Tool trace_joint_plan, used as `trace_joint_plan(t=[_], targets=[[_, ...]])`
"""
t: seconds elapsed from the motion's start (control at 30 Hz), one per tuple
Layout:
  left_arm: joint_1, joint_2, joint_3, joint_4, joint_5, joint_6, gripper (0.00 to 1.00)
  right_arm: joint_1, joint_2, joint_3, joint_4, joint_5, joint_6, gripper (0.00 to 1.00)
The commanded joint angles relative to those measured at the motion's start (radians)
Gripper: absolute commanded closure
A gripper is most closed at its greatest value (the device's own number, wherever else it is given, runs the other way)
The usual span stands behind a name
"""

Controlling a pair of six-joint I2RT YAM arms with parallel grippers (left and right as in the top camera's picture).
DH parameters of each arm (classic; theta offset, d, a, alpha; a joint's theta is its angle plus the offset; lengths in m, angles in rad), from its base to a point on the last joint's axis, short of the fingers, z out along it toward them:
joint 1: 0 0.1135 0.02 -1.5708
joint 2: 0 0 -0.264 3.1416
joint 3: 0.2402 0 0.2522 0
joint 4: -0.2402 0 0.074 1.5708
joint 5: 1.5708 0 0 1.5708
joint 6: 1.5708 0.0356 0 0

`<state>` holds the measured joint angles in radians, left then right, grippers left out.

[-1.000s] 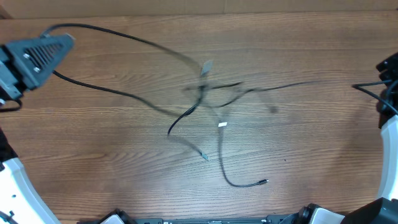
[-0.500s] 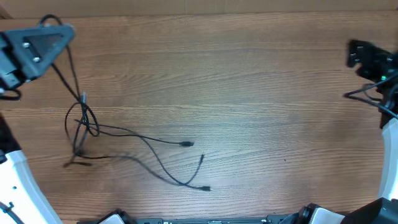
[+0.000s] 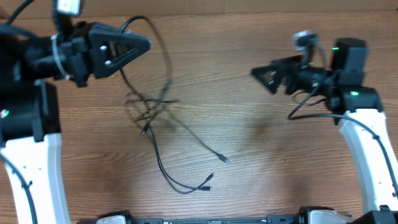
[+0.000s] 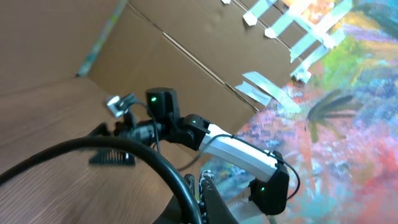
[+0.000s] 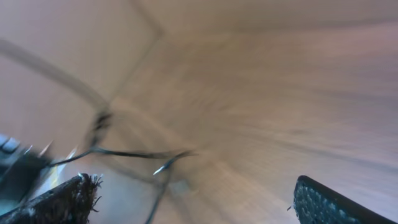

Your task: Untangle cables

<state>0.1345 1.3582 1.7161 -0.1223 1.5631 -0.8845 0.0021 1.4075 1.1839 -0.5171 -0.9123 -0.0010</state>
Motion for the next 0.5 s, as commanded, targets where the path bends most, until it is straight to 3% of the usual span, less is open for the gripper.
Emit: trace_joint_plan(t=[0.0,0.17,0.3,0.47], targets=[[-0.036,0.063,0.021,0.003,0.018,0.082,0.96,0.099,-0.031,0.014,-0.018,0.015,-0.015,0.03],[-0.051,0.124,0.021,0.003,-0.007,0.093,0.96,0.231,-0.031,0.014,-0.042,0.180,-0.014,0.00],[-0.050,0.134,0.021,-0.013,-0.106,0.083,0.96,0.301,-0.029,0.014,-0.050,0.235,-0.175,0.00],[-0.055,0.132,0.021,-0.046,-0.196,-0.048,0.96,0.350,-0.005,0.014,-0.061,0.234,-0.266,0.00]])
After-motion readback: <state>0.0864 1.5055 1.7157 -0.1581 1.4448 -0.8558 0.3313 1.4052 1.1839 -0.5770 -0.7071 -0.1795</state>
